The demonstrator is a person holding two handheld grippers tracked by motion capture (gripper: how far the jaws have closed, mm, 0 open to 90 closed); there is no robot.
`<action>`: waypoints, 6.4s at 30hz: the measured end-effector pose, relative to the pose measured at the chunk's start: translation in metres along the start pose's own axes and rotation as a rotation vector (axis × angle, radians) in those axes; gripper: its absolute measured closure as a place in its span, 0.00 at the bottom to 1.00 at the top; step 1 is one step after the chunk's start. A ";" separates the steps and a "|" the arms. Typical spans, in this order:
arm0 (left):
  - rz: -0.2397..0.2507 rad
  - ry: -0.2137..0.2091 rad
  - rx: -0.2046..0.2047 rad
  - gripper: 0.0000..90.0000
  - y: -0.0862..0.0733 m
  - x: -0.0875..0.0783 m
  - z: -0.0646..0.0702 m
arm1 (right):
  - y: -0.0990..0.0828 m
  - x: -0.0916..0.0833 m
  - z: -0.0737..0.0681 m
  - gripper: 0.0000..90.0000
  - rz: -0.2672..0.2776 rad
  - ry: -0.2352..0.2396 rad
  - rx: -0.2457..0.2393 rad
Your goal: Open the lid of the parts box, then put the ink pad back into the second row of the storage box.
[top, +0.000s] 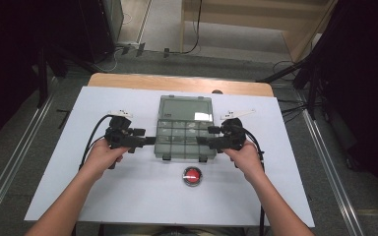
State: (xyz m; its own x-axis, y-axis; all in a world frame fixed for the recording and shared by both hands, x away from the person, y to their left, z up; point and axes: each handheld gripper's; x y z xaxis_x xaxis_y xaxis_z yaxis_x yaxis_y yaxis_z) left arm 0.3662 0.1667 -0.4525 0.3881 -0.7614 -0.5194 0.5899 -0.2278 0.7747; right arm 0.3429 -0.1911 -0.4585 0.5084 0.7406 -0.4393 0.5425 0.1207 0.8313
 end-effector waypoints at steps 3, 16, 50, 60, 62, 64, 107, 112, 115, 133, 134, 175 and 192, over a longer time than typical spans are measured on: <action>-0.015 -0.010 0.016 0.34 -0.003 0.000 0.005 | -0.003 -0.003 -0.003 0.29 -0.009 0.013 0.007; -0.024 -0.030 0.055 0.35 -0.014 -0.005 0.015 | -0.017 -0.013 -0.014 0.29 -0.027 0.028 -0.005; -0.043 -0.074 0.110 0.34 -0.042 -0.033 0.029 | -0.055 -0.040 -0.041 0.29 -0.057 0.054 -0.013; -0.050 -0.070 0.104 0.34 -0.051 -0.040 0.027 | -0.062 -0.041 -0.045 0.29 -0.075 0.049 -0.014; -0.052 -0.071 0.106 0.34 -0.052 -0.040 0.027 | -0.063 -0.041 -0.045 0.29 -0.076 0.049 -0.016; -0.055 -0.070 0.105 0.34 -0.054 -0.041 0.027 | -0.064 -0.041 -0.046 0.29 -0.077 0.050 -0.015; -0.069 -0.004 0.073 0.34 -0.080 -0.064 0.019 | -0.067 -0.003 -0.059 0.27 -0.221 0.111 -0.114; -0.073 0.001 0.072 0.34 -0.081 -0.065 0.020 | -0.067 0.003 -0.061 0.27 -0.241 0.089 -0.141; -0.072 0.003 0.069 0.34 -0.082 -0.066 0.020 | -0.067 0.006 -0.062 0.26 -0.262 0.076 -0.152; -0.086 0.003 0.072 0.34 -0.084 -0.064 0.018 | -0.069 0.026 -0.066 0.25 -0.322 0.030 -0.214; -0.086 0.006 0.073 0.34 -0.084 -0.064 0.018 | -0.069 0.028 -0.067 0.25 -0.323 0.025 -0.218; -0.086 0.014 0.061 0.34 -0.084 -0.066 0.014 | -0.069 0.033 -0.076 0.34 -0.364 -0.028 -0.328; -0.091 0.005 0.068 0.34 -0.083 -0.065 0.014 | -0.060 0.020 -0.068 0.34 -0.311 0.004 -0.217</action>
State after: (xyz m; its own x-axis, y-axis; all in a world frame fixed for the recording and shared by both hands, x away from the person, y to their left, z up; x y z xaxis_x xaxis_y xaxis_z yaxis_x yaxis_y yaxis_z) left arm 0.2817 0.2267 -0.4778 0.3387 -0.7329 -0.5900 0.5736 -0.3362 0.7469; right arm 0.2747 -0.1385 -0.4944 0.3385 0.6492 -0.6812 0.5164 0.4771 0.7112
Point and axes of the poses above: each handheld gripper's, and its own axes: x roughly forward along the jaws, y roughly out of its top, z roughly to its right, and after that the axes turned 10 degrees about z, right-handed
